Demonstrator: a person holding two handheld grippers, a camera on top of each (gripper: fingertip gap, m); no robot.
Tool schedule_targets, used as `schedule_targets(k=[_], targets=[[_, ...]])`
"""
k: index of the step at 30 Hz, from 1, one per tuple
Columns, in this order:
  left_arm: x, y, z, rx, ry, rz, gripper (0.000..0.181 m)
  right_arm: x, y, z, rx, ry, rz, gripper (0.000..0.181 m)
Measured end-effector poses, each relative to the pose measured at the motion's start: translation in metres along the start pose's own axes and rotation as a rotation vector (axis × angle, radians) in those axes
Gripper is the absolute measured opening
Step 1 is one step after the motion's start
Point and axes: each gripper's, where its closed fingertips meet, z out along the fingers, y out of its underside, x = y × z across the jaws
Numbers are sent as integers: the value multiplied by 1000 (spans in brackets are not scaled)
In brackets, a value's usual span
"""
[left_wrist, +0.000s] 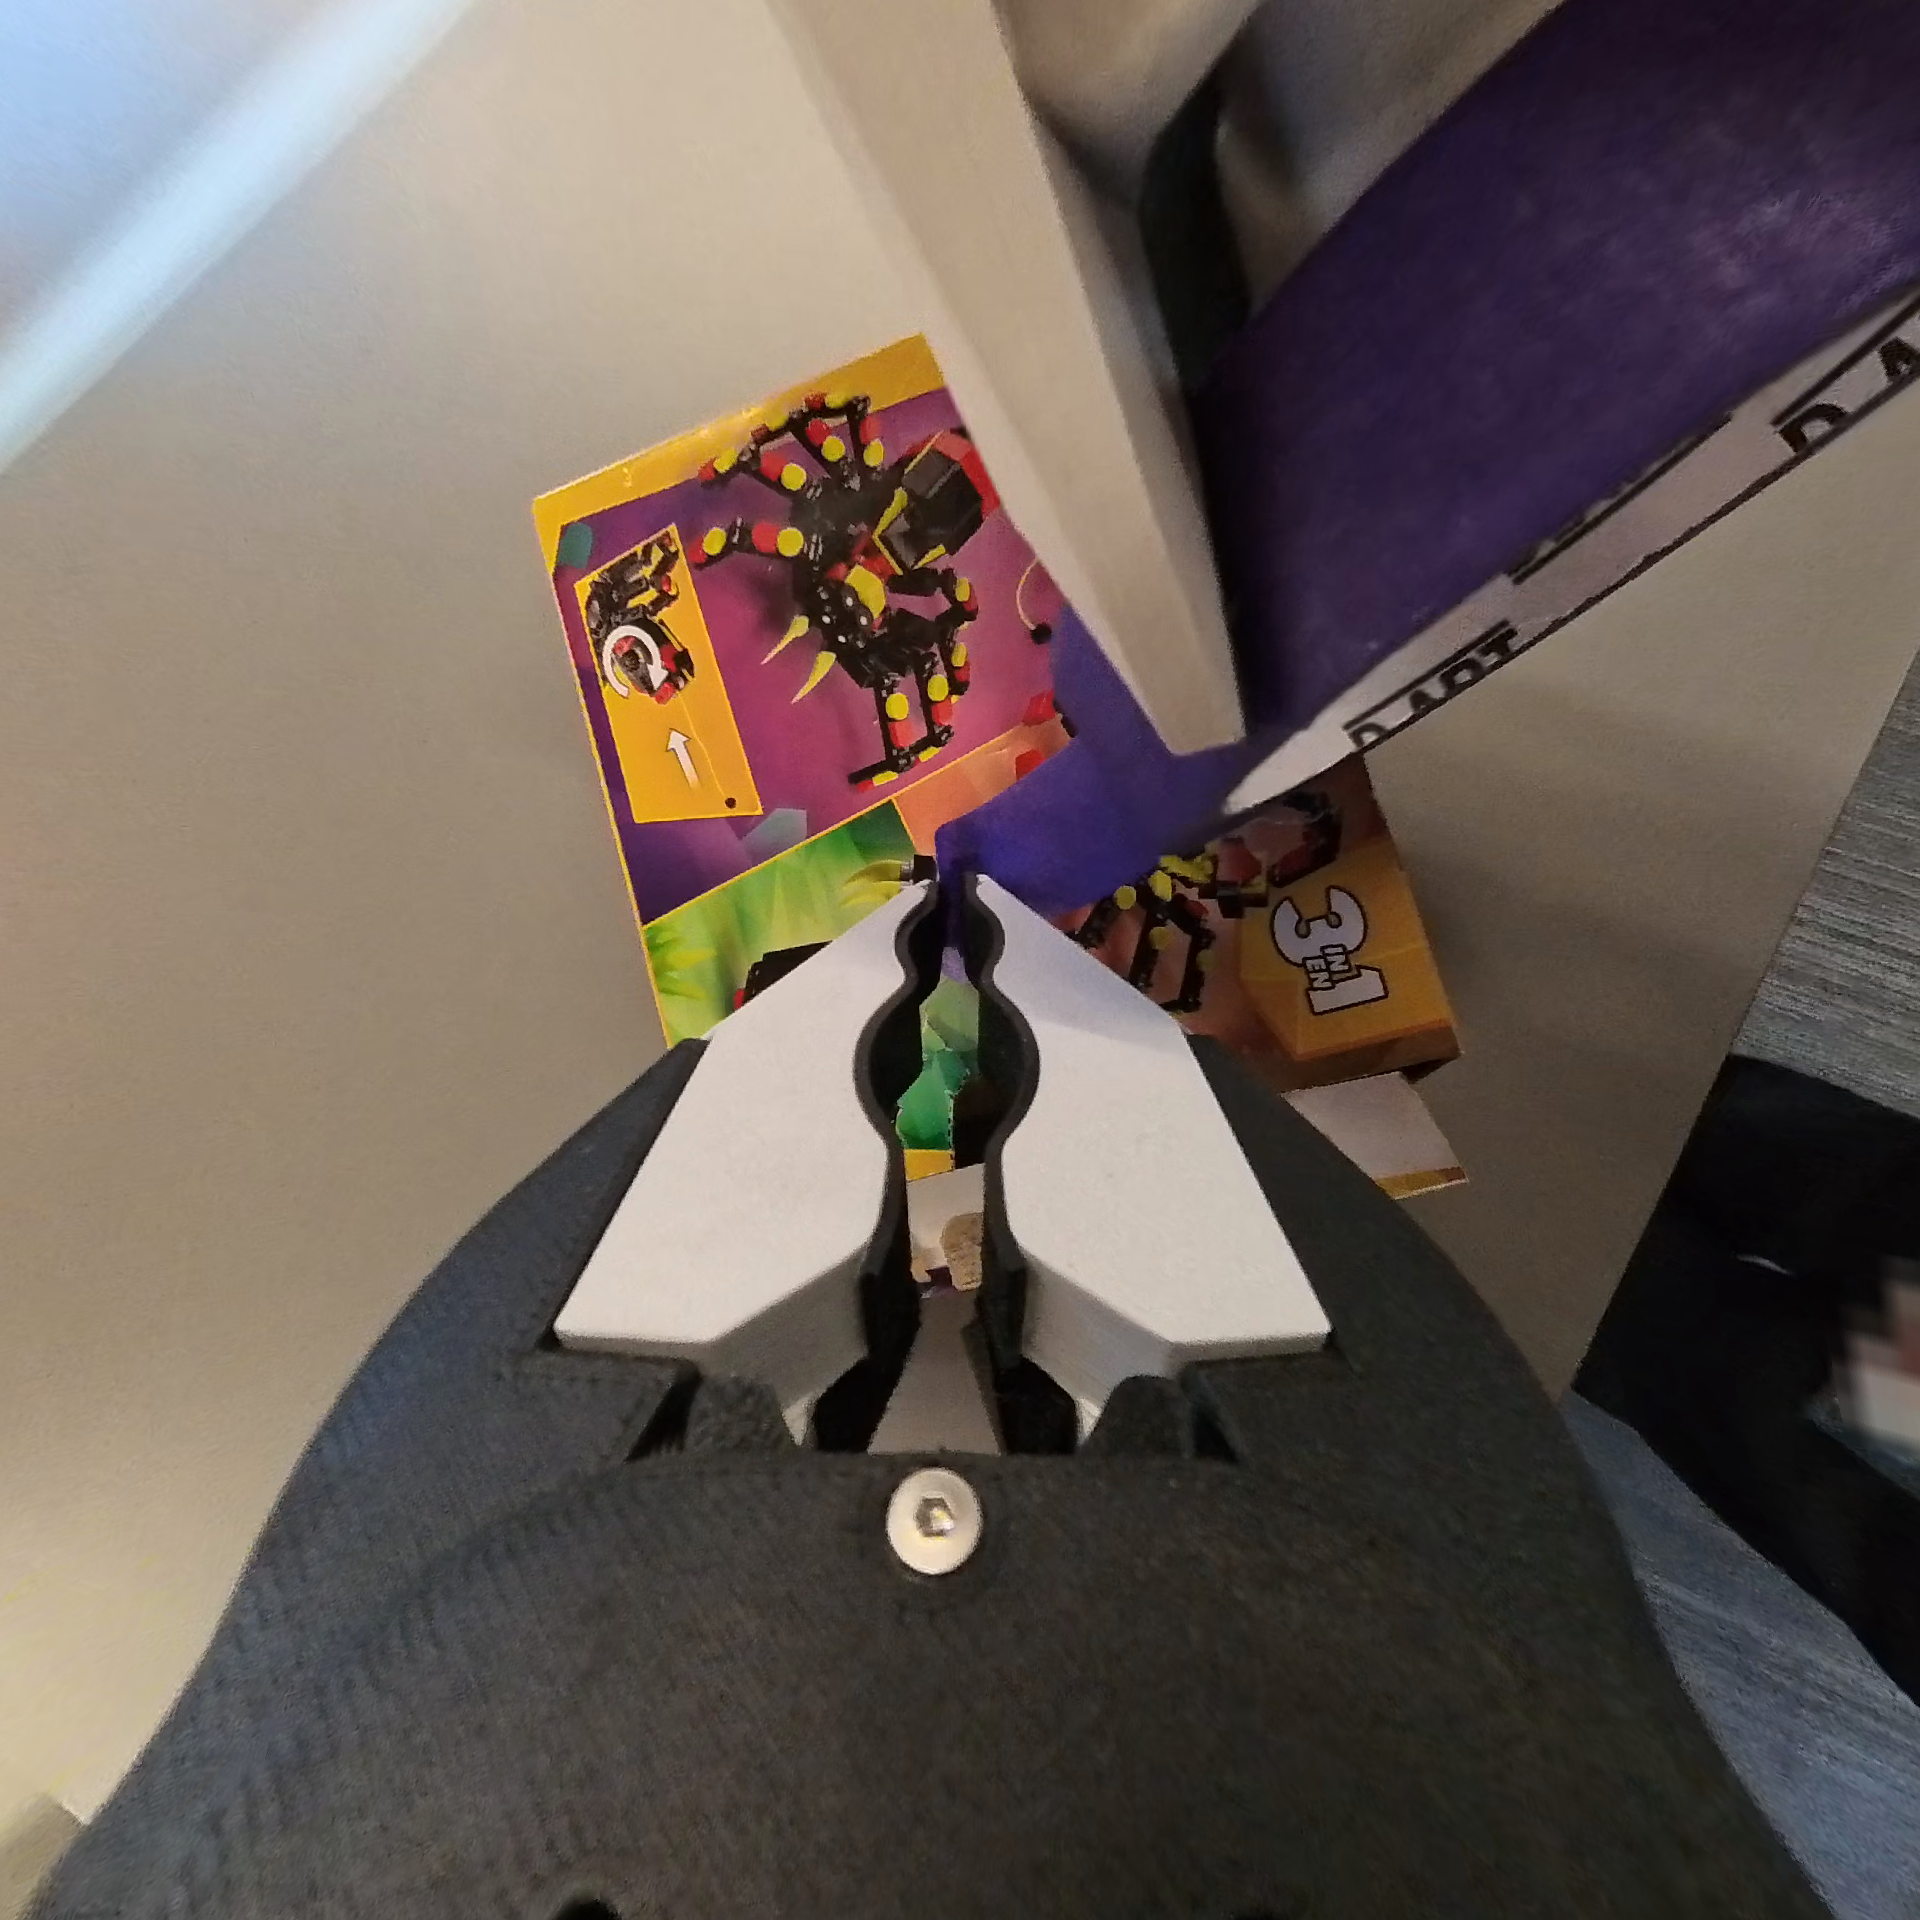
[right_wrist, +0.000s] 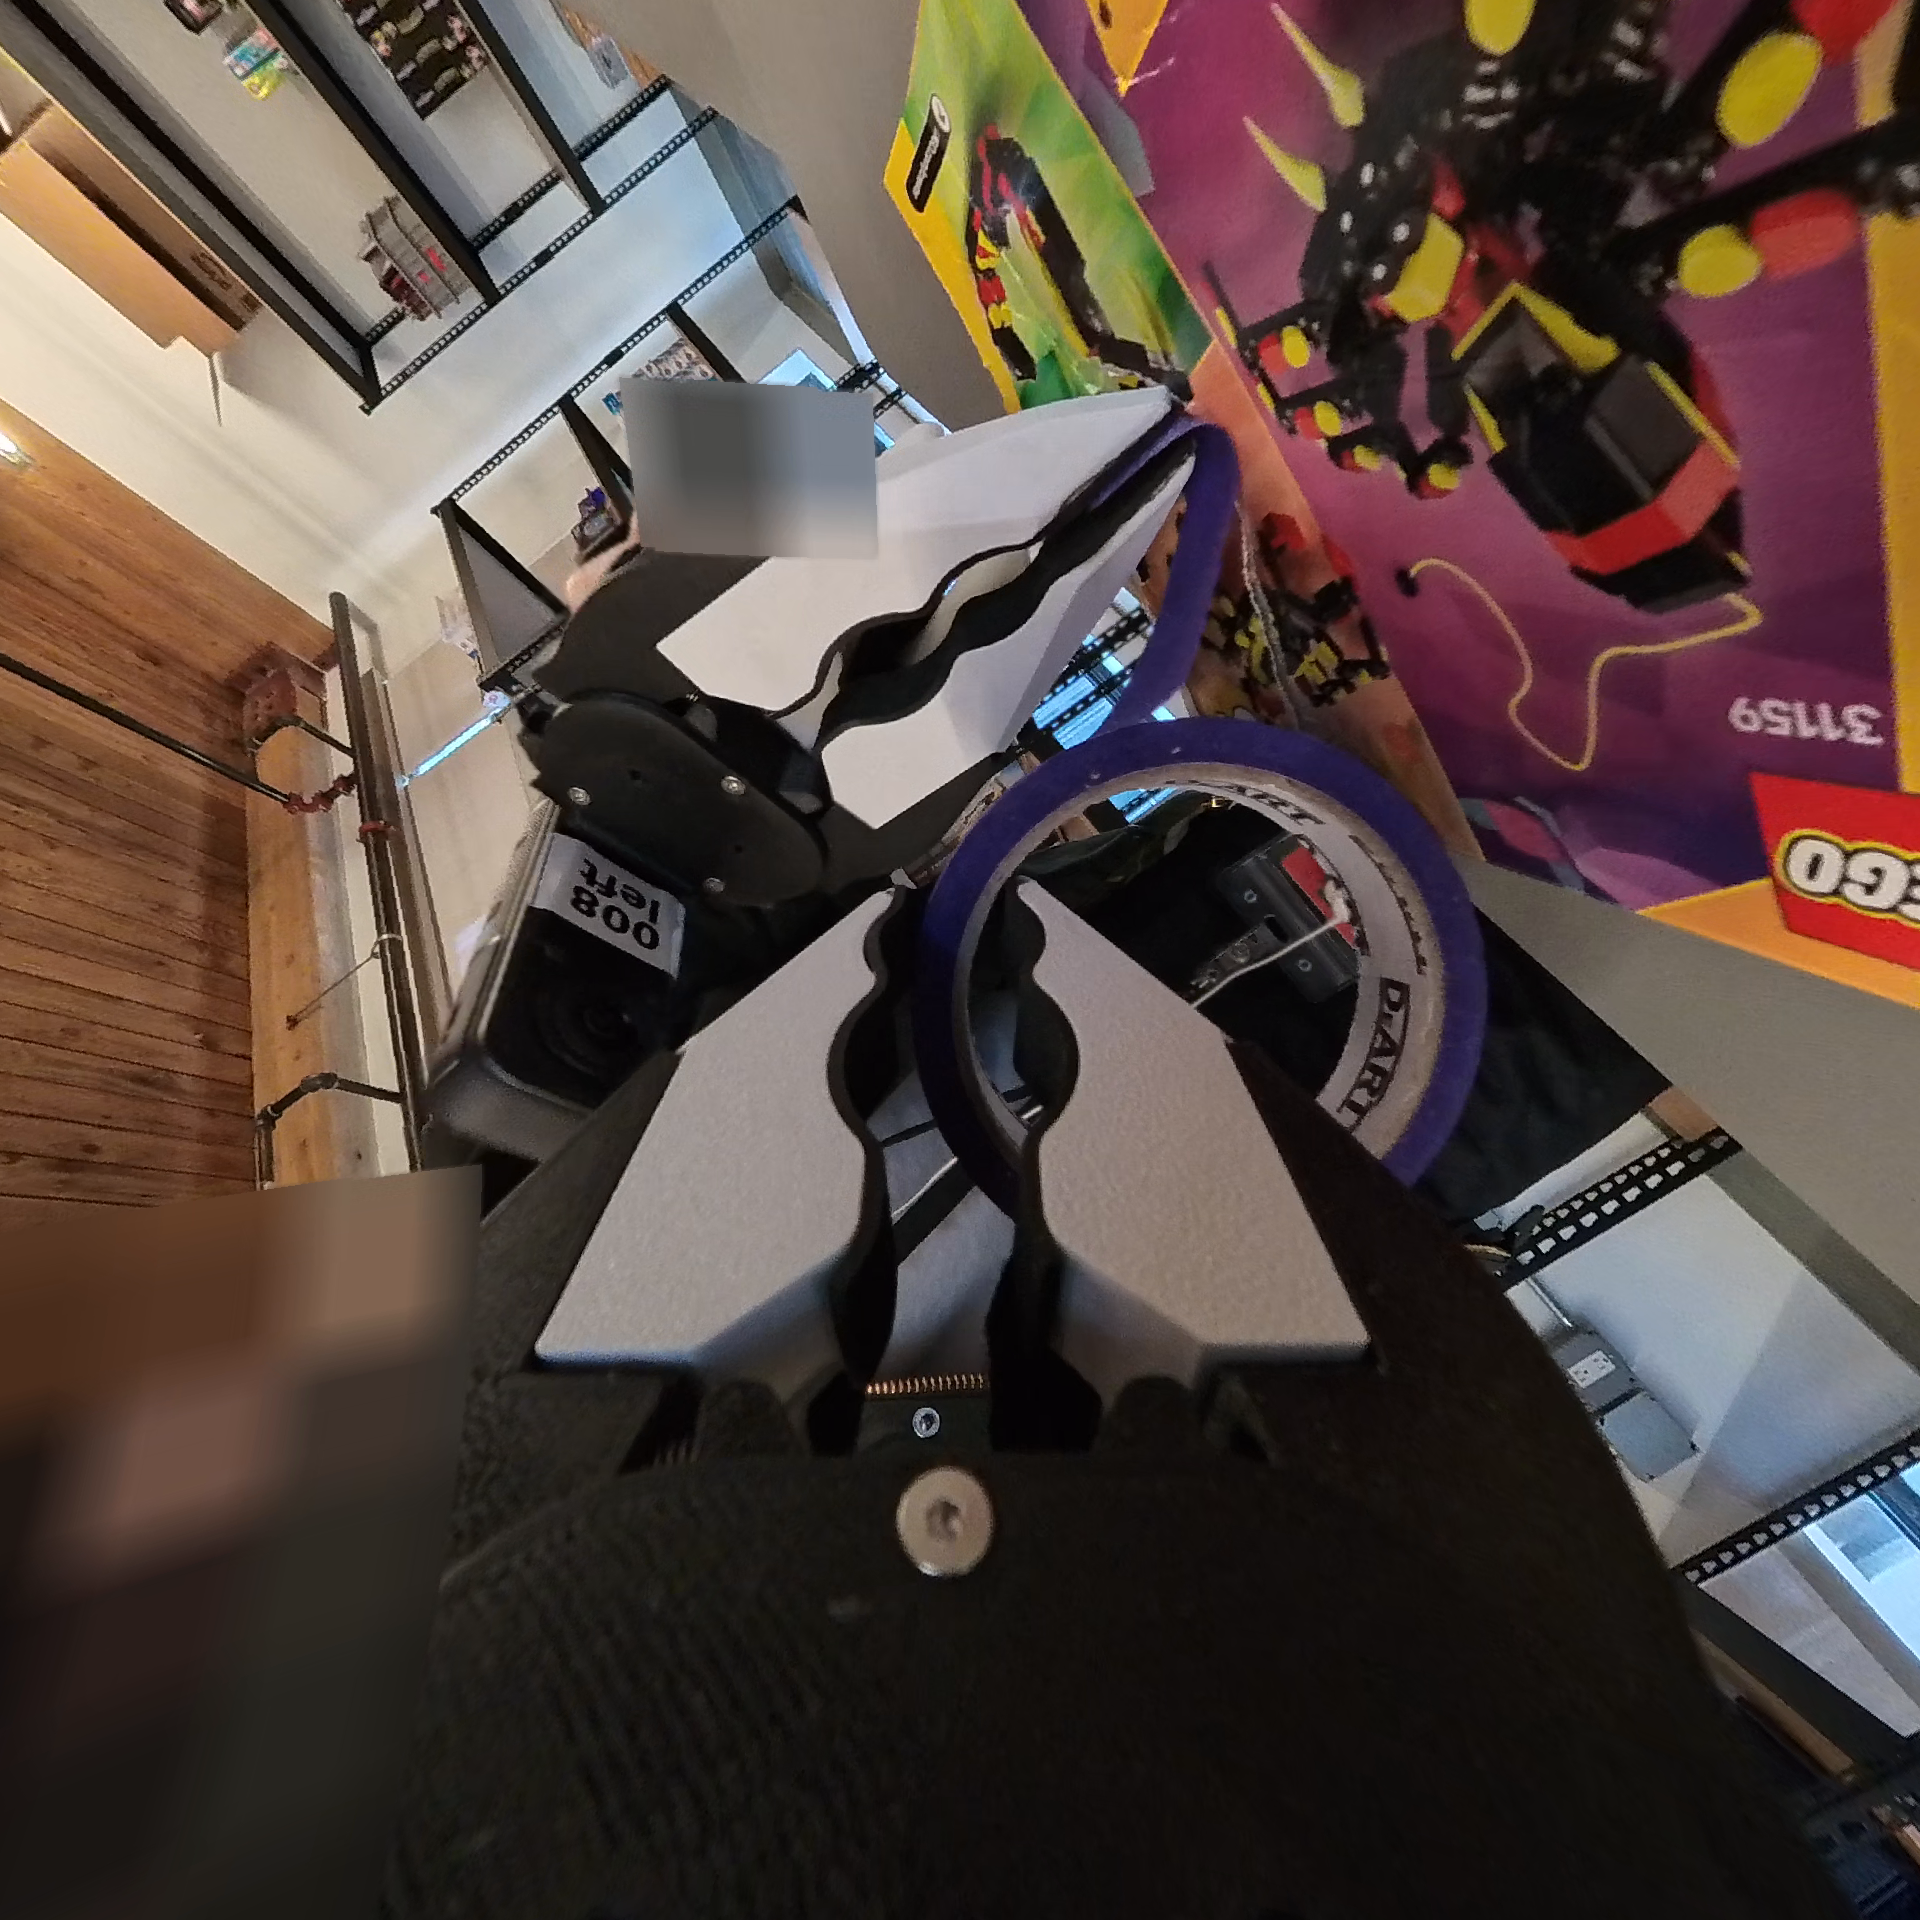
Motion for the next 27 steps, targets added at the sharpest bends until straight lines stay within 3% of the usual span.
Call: schedule_targets(k=[12,14,21,24,27], targets=[[-3,-1,0,28,-56,51,5,1,2,-2,-1,-14,-7,14],[-15,-1,-2,33,-131,60,32,1,2,-2,1,-15,-7,15],[-20,1,-3,51,-88,-11,45,2,3,0,-7,-20,-7,15],[-28,3,-5,58,-83,-40,60,1,2,-1,-6,-25,-9,15],[-32,8,-3,44,-28,-154,65,0,3,0,-8,-31,-12,15]])
